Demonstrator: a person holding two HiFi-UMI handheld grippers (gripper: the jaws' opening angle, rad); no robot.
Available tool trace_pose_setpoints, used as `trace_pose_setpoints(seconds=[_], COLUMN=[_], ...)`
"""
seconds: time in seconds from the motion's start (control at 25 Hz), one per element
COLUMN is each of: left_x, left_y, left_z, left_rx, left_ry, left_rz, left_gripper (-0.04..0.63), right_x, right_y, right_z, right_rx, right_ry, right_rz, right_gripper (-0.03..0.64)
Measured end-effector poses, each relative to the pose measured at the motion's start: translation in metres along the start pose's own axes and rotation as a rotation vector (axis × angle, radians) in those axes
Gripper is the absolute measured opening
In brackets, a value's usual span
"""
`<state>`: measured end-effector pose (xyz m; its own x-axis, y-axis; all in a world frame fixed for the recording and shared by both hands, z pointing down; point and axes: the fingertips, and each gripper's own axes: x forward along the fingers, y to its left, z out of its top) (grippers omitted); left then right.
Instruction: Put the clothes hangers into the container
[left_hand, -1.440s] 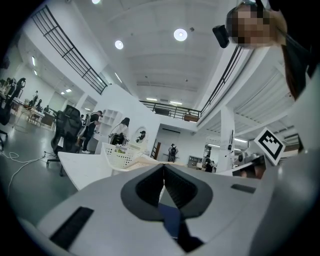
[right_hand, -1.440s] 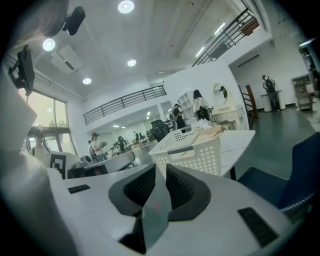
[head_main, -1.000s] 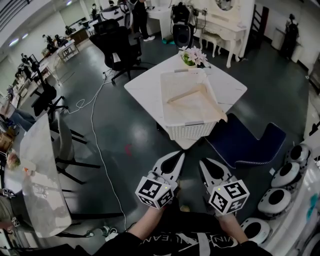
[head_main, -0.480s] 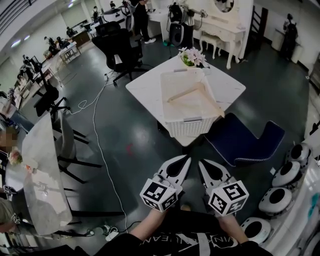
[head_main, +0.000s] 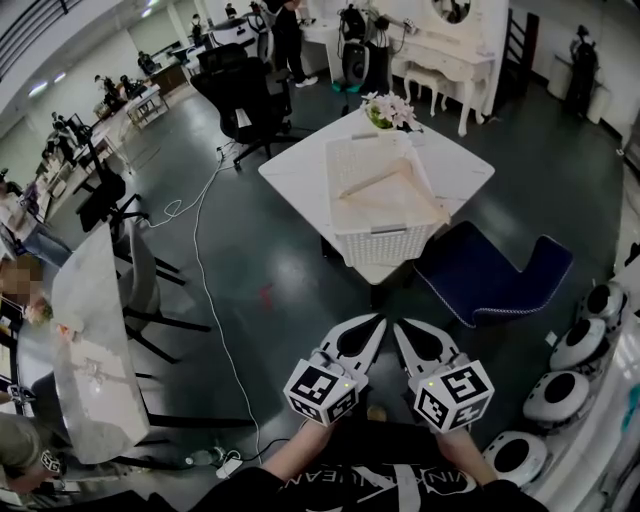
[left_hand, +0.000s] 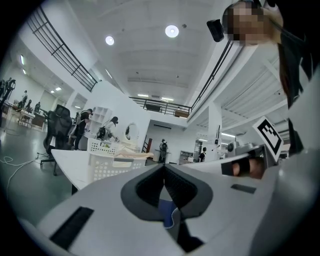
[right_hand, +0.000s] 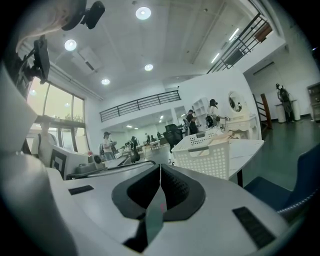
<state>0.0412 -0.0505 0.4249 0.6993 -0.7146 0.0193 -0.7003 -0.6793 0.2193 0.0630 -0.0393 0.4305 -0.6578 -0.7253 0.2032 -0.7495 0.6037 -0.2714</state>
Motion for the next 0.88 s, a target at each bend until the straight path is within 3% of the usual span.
trace_pose_setpoints(seconds=[0.88], left_x=[0.006], left_y=[0.018], left_z=[-0.003], left_rx=[-0.007], left_ry=[0.028], left_rz=[-0.034], left_gripper=[0.009], right_x=[0.021], right_y=[-0.003], right_z=[-0.001], right_rx=[0.006], right_ry=[0.01], right_rz=[-0.031], right_gripper=[0.035])
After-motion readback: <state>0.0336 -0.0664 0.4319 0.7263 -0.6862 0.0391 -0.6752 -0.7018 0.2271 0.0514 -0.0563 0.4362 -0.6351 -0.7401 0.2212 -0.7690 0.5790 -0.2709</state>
